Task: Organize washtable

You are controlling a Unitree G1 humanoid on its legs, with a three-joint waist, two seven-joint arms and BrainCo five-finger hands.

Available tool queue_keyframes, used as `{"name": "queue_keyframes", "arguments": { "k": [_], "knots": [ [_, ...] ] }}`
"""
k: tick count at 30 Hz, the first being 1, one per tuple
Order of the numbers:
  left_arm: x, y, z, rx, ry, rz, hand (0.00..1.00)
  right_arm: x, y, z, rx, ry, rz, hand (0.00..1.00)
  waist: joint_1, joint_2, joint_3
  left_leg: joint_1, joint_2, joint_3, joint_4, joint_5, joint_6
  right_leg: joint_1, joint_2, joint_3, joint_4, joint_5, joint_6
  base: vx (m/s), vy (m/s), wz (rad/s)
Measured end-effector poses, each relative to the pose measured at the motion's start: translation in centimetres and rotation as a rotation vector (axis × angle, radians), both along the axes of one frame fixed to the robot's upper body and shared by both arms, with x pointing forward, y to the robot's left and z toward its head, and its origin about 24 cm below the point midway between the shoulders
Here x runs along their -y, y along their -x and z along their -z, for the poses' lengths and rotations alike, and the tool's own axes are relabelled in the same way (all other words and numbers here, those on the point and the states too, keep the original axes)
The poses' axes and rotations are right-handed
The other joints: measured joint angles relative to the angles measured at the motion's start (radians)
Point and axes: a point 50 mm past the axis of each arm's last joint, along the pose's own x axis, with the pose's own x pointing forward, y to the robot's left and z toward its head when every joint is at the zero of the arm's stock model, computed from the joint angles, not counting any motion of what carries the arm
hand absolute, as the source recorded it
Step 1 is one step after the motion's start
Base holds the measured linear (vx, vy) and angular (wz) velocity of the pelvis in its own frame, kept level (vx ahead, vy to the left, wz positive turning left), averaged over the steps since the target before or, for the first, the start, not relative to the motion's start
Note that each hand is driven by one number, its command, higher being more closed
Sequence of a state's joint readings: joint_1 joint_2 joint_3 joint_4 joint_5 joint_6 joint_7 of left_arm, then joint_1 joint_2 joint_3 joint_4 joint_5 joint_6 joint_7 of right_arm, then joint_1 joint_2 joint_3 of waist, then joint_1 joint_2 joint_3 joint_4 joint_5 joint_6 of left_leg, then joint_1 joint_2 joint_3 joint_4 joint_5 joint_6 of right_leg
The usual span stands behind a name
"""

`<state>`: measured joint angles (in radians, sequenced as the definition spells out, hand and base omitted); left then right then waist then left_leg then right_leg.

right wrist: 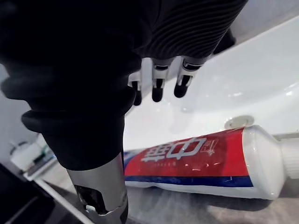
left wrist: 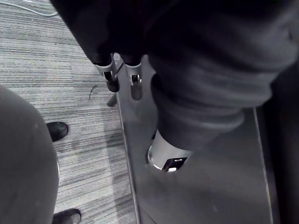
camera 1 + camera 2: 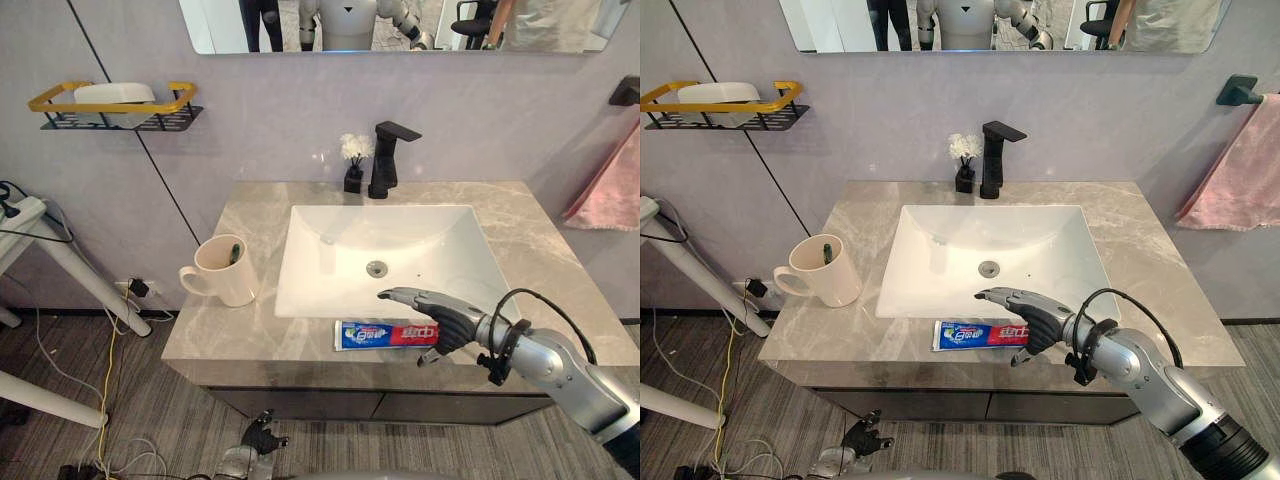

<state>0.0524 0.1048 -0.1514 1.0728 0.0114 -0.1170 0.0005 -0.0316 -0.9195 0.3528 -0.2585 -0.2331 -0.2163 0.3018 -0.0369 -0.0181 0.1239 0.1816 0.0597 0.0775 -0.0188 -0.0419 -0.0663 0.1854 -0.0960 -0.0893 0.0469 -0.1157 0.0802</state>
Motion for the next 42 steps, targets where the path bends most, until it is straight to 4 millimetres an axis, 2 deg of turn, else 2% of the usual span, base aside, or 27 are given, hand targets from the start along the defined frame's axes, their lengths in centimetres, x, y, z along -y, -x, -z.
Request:
{"name": "queue_keyframes", "arguments": {
  "k": [8,9,18,23,33,38,42],
  "knots": [
    [0.0,-0.1,0.0,0.0,-0.003,0.008,0.0,0.3,0.4,2.2,0.008,0.094,0.034,0.0,0.003,-0.005,0.003,-0.002,0.0,-0.009,0.001,0.0,0.0,0.003,0.0,-0.009,0.0,0.0,0.0,0.0,-0.001,0.02],
    [-0.1,-0.1,0.0,0.001,-0.003,0.008,0.0,0.2,0.4,2.3,0.016,0.105,0.033,1.0,0.003,-0.007,0.004,-0.002,0.0,-0.01,0.001,0.0,0.0,0.003,0.0,-0.01,0.0,0.0,0.0,0.0,0.0,0.05],
    [-0.2,-0.3,-0.1,0.001,-0.007,0.011,0.0,-0.3,0.1,2.5,0.074,0.096,0.059,1.0,0.005,-0.02,0.01,-0.008,-0.002,-0.018,0.002,0.0,0.0,0.002,-0.001,-0.017,-0.002,0.0,0.0,0.0,0.0,0.01],
    [-0.2,-0.6,-0.2,0.005,-0.007,0.012,0.0,-0.3,-0.2,2.5,0.077,0.065,0.091,1.0,0.023,-0.021,0.009,-0.01,-0.003,-0.021,0.001,0.0,0.0,0.003,-0.002,-0.02,-0.006,0.0,0.0,0.0,0.0,0.0],
    [-0.8,-0.5,-0.2,0.004,-0.016,-0.01,0.0,-0.5,-0.4,2.3,0.093,0.01,0.121,1.0,0.022,-0.03,0.005,-0.009,-0.006,-0.021,0.001,0.0,0.0,0.005,-0.005,-0.02,-0.006,0.0,0.0,-0.01,-0.002,0.0],
    [-1.8,0.2,-0.1,-0.002,-0.002,-0.139,0.0,-0.1,-0.4,2.3,0.1,-0.024,0.171,1.0,0.021,-0.028,0.005,-0.009,-0.008,-0.023,0.002,0.0,0.0,0.007,-0.008,-0.022,-0.006,0.0,0.0,0.0,0.0,0.0],
    [-3.7,1.3,-0.1,-0.007,-0.015,-0.301,0.0,0.2,-0.4,1.2,0.152,-0.086,0.211,1.0,0.015,-0.016,0.011,-0.007,-0.007,-0.025,0.004,0.0,0.0,0.012,-0.009,-0.025,-0.007,0.0,0.0,0.0,0.0,0.01]
  ]
}}
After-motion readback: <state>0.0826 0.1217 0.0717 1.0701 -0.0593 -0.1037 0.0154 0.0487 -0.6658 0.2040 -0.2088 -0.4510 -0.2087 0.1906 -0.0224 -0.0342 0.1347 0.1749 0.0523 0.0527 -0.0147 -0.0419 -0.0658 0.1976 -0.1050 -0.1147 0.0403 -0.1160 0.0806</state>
